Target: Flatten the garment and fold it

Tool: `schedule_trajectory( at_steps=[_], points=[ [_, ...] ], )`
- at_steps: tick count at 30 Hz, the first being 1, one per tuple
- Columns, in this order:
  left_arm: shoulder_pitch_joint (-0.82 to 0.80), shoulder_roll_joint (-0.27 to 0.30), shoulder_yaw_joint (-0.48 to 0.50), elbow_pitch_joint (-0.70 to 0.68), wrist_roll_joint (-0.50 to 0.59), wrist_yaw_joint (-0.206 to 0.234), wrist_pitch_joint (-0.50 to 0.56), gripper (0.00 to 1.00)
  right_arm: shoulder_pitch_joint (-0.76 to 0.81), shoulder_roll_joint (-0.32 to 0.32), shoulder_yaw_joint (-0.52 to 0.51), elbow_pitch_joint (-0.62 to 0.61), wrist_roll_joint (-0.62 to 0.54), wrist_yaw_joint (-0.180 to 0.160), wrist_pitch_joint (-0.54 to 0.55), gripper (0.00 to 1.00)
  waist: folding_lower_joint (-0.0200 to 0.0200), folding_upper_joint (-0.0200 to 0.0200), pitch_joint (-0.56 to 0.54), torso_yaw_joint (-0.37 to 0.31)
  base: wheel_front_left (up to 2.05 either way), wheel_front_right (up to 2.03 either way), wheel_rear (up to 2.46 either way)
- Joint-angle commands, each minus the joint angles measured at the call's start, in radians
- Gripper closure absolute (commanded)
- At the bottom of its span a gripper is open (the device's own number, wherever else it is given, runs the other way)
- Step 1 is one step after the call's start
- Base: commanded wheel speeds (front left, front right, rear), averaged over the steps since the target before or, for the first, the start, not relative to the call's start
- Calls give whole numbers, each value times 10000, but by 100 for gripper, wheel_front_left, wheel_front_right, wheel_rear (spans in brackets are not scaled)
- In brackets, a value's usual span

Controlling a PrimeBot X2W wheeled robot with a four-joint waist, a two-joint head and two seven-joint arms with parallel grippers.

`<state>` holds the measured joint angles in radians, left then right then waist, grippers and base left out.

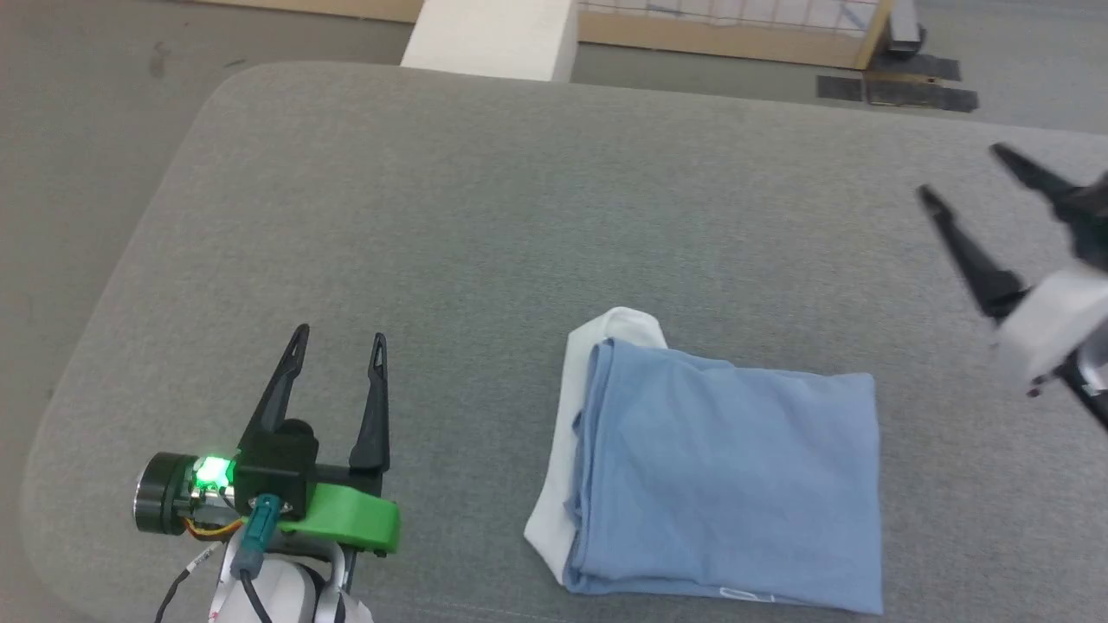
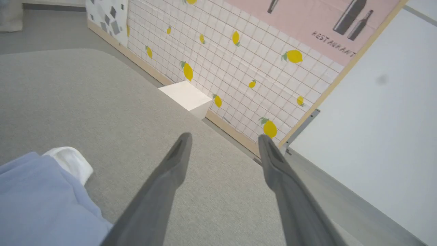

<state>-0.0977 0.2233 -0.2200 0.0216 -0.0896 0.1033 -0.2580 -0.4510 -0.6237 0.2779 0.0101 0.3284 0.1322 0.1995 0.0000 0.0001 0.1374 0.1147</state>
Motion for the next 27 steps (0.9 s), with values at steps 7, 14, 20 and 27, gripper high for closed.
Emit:
schedule_trajectory(
  at_steps=[7, 14, 20, 27],
  points=[
    [105, 7, 173, 3, -216, -132, -38, 0, 1444, 354, -2147, 272, -362, -15, -1811, 0, 0, -1, -105, -727, 0, 0, 0],
    [217, 5, 203, 65, -379, -240, -38, 0, 3368, 2115, -3895, -664, -803, -15, -2630, 0, 0, -1, -38, -940, 0, 0, 0],
    [396, -5, 5, 246, -479, -382, 59, 0, 4484, 3371, -4326, -1492, -1336, -15, -2846, 0, 0, -1, -3, -975, 0, 0, 0],
    [433, 18, -124, 274, -467, -367, 60, 0, 5150, 4120, -4330, -1925, -1724, -15, -2938, 0, 0, -1, 87, -938, 0, 0, 0]
  ],
)
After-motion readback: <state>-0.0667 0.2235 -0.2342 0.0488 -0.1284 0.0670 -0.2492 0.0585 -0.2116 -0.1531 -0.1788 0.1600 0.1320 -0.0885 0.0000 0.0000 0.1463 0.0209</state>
